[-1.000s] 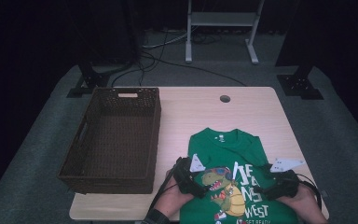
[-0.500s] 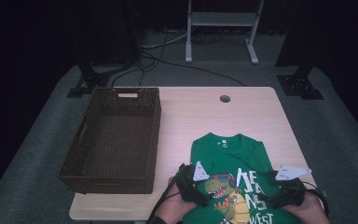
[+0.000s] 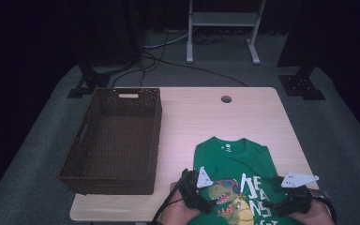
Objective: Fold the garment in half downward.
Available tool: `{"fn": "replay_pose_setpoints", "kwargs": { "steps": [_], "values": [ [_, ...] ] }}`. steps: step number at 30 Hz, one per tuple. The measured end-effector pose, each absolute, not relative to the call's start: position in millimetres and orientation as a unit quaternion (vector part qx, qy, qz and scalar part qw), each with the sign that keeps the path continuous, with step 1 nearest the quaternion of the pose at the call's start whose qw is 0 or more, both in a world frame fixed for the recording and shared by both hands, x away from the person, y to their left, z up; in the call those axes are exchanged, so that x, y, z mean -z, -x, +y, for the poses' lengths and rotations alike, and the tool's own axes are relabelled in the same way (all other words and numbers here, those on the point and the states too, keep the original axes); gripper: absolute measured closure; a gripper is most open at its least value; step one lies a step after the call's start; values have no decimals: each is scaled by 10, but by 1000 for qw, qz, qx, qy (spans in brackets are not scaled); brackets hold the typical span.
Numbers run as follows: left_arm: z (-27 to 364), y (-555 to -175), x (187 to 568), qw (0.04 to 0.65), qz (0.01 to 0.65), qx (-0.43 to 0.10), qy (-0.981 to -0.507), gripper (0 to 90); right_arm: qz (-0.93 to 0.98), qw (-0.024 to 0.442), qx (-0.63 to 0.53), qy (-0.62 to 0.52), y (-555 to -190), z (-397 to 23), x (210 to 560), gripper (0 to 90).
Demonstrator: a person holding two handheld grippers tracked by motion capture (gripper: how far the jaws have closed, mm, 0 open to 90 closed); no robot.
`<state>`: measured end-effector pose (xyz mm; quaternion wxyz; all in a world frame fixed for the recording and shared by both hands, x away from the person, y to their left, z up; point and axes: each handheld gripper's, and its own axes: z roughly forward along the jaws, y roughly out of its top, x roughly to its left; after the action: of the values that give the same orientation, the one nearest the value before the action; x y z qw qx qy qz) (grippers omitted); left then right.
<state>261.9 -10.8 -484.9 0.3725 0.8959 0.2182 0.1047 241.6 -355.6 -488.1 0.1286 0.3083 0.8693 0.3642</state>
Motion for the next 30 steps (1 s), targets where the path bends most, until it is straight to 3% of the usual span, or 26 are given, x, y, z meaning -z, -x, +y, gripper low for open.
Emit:
{"fn": "replay_pose_setpoints", "kwargs": {
  "steps": [15, 30],
  "values": [
    [-42, -2754, 4790, 380, 214, -80, -896, 0, 869, 128, -365, -309, -2417, -3554, 4881, 0],
    [76, -2986, 4637, 386, 223, -92, -890, 0, 870, 127, -365, -307, -2393, -3598, 4881, 0]
  ]
}}
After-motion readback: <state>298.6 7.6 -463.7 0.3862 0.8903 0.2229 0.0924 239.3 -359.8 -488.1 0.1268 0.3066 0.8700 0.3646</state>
